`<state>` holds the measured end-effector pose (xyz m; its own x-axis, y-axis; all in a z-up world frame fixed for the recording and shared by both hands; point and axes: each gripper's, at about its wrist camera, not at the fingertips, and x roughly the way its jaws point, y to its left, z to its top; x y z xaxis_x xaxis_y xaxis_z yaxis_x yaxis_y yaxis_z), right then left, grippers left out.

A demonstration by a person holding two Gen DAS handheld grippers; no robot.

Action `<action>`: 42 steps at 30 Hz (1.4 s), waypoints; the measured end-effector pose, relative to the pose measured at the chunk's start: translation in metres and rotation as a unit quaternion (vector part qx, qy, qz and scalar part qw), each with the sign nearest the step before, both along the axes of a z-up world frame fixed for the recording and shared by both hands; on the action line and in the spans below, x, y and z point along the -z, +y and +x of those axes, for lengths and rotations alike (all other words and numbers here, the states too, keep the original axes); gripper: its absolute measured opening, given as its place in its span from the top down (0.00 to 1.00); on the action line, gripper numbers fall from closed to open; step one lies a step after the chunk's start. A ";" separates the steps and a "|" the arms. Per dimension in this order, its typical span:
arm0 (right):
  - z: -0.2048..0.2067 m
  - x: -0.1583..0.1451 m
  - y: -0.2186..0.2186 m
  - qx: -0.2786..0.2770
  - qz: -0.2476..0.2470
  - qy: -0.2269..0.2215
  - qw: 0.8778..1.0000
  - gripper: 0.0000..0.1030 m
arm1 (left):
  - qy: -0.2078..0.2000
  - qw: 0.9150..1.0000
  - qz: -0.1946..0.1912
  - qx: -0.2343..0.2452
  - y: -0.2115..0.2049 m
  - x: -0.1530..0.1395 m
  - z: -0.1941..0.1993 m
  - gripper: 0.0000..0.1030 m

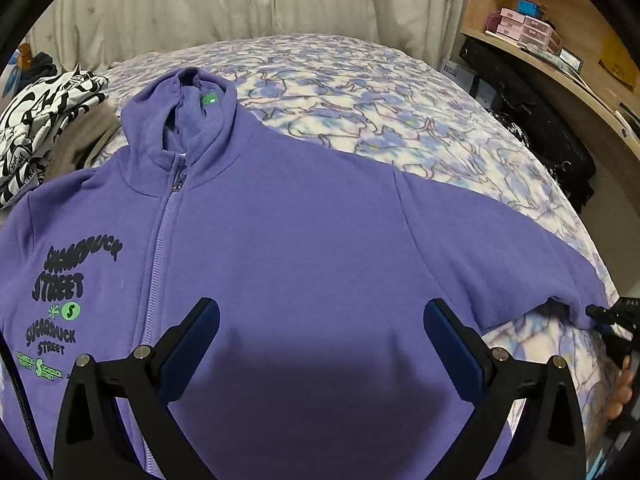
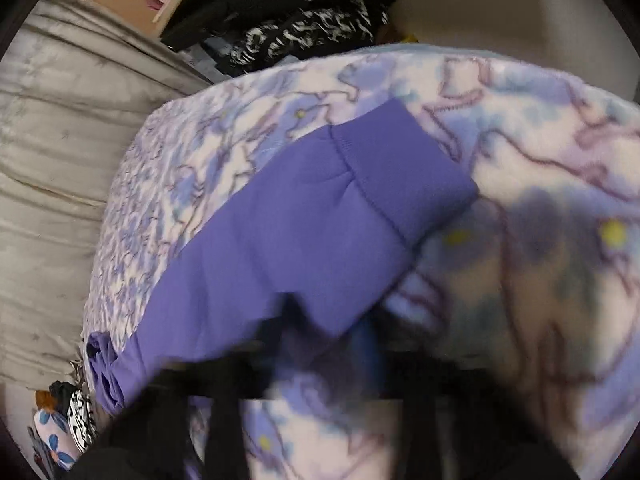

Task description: Fold large clothes

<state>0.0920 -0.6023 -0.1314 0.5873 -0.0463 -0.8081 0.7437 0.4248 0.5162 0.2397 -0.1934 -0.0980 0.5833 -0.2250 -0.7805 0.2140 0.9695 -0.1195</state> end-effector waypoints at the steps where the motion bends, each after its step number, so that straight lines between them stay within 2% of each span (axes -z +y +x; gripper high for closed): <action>1: 0.002 -0.007 0.002 -0.001 -0.018 0.000 1.000 0.91 | -0.003 1.000 0.001 -0.001 0.002 -0.002 -0.002 0.02; 3: 0.008 -0.042 0.021 -0.018 -0.093 -0.016 0.995 0.92 | -0.014 1.000 0.003 -0.004 0.009 -0.008 -0.005 0.02; 5: 0.019 -0.079 0.048 -0.049 -0.156 -0.052 0.985 0.92 | -0.023 1.000 -0.003 -0.007 0.019 -0.014 -0.007 0.02; 7: 0.032 -0.119 0.084 -0.092 -0.210 -0.100 0.968 0.93 | -0.023 1.000 -0.015 -0.011 0.032 -0.019 -0.007 0.02; 9: 0.045 -0.148 0.121 -0.143 -0.242 -0.138 0.950 0.93 | -0.023 0.999 -0.025 -0.022 0.047 -0.023 -0.007 0.02; 12: 0.070 -0.174 0.186 -0.230 -0.272 -0.174 0.918 0.92 | -0.021 0.998 -0.033 -0.058 0.077 -0.029 -0.005 0.02; 16: 0.102 -0.166 0.269 -0.340 -0.284 -0.165 0.881 0.92 | -0.029 0.993 -0.030 -0.110 0.122 -0.034 -0.003 0.02; 18: 0.115 -0.142 0.312 -0.398 -0.282 -0.135 0.863 0.92 | -0.027 0.991 -0.027 -0.125 0.141 -0.031 -0.002 0.02; 20: 0.115 -0.114 0.341 -0.436 -0.272 -0.099 0.852 0.92 | -0.021 0.990 -0.028 -0.135 0.156 -0.025 -0.002 0.02; 22: 0.118 -0.079 0.361 -0.472 -0.260 -0.049 0.841 0.86 | -0.012 0.990 -0.036 -0.138 0.171 -0.019 -0.003 0.02; 25: 0.108 -0.050 0.364 -0.489 -0.229 -0.009 0.842 0.79 | 0.003 0.989 -0.056 -0.134 0.183 -0.008 -0.004 0.02; 26: 0.103 -0.046 0.362 -0.489 -0.218 -0.007 0.845 0.77 | 0.007 0.989 -0.061 -0.131 0.186 -0.004 -0.005 0.02; 28: 0.091 -0.043 0.351 -0.484 -0.187 -0.016 0.855 0.61 | 0.019 0.989 -0.076 -0.126 0.190 0.002 -0.005 0.02; 30: 0.082 -0.046 0.340 -0.471 -0.168 -0.027 0.865 0.55 | 0.036 0.988 -0.105 -0.112 0.190 0.007 -0.004 0.02; 34: 0.062 -0.055 0.318 -0.430 -0.139 -0.049 0.891 0.55 | 0.082 0.979 -0.174 -0.074 0.178 0.018 0.004 0.02; 36: 0.057 -0.054 0.312 -0.410 -0.123 -0.059 0.902 0.55 | 0.100 0.974 -0.194 -0.058 0.167 0.023 0.008 0.03; 40: 0.036 -0.053 0.296 -0.369 -0.089 -0.087 0.921 0.55 | 0.130 0.969 -0.209 -0.032 0.145 0.037 0.019 0.13; 42: 0.026 -0.051 0.291 -0.358 -0.075 -0.096 0.926 0.55 | 0.153 0.962 -0.224 -0.025 0.133 0.047 0.027 0.19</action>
